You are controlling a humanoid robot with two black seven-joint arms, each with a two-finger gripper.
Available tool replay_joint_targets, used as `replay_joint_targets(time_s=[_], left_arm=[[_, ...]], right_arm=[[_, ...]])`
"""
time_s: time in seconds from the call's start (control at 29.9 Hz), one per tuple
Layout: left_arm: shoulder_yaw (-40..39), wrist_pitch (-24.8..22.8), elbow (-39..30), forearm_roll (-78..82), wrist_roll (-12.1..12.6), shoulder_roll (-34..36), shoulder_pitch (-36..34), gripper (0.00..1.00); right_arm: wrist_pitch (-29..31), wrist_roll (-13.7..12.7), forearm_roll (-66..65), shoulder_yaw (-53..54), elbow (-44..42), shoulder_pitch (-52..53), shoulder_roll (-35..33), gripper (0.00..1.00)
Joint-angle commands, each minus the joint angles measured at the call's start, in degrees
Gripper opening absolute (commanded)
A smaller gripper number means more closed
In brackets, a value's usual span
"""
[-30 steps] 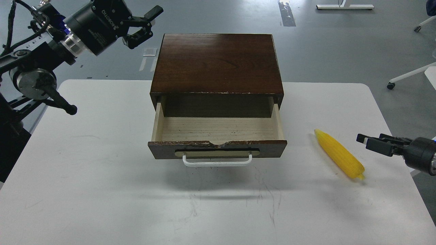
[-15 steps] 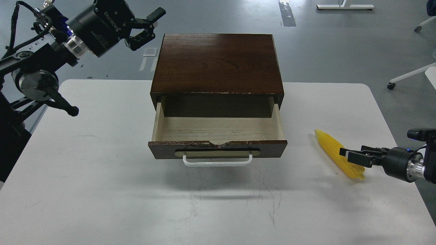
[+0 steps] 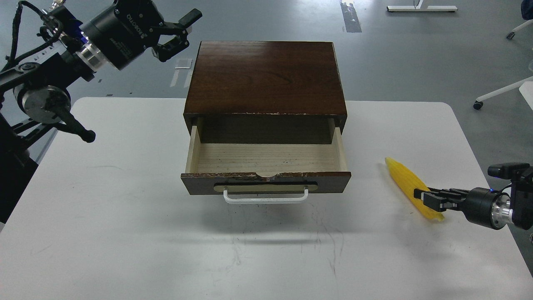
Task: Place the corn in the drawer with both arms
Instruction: 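Reach the right gripper to the yellow corn cob and grasp it, then lift the corn cob with the right gripper and carry it over the box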
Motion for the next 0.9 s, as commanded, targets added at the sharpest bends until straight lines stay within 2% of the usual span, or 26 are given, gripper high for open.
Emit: replay_joint_targets(time_s=[0.0, 0.07, 0.13, 0.2, 0.33, 0.43, 0.6, 0.74, 0.87], left_arm=[[-0.1, 0.0, 0.0, 0.0, 0.0, 0.0, 0.0, 0.99], [-0.1, 0.0, 0.0, 0.1, 0.0, 0.0, 0.0, 0.99], [-0.2, 0.0, -0.1, 0.1, 0.0, 0.1, 0.0, 0.99], [-0.3, 0.0, -0.1, 0.0, 0.0, 0.2, 0.0, 0.99], [-0.7, 0.0, -0.1, 0.1, 0.0, 0.2, 0.0, 0.99], [-0.9, 0.0, -0.1, 0.0, 0.0, 0.1, 0.0, 0.99], [-1.0, 0.0, -0.2, 0.0, 0.0, 0.1, 0.0, 0.99], [-1.0, 0.0, -0.2, 0.0, 0.0, 0.2, 0.0, 0.99], [-1.0, 0.0, -0.2, 0.0, 0.0, 0.3, 0.0, 0.99]], right_arm=[[0.1, 0.0, 0.1, 0.0, 2.1, 2.2, -0.8, 0.0], [0.3, 0.0, 0.6, 0.1, 4.9, 3.6, -2.5, 0.0], [0.9, 0.0, 1.0, 0.3, 11.9, 7.3, -8.8, 0.0], [2.0, 0.0, 1.1, 0.3, 15.9, 11.4, -12.0, 0.0], [5.5, 0.0, 1.1, 0.3, 19.5, 19.7, -15.5, 0.0], [8.9, 0.0, 1.1, 0.1, 20.0, 28.2, -15.1, 0.0], [14.9, 0.0, 1.2, -3.2, 19.4, 40.2, -7.7, 0.0], [15.0, 0.0, 1.3, -12.7, 17.1, 50.4, -1.3, 0.0], [14.4, 0.0, 1.3, -23.0, 14.4, 61.0, 9.9, 0.0]])
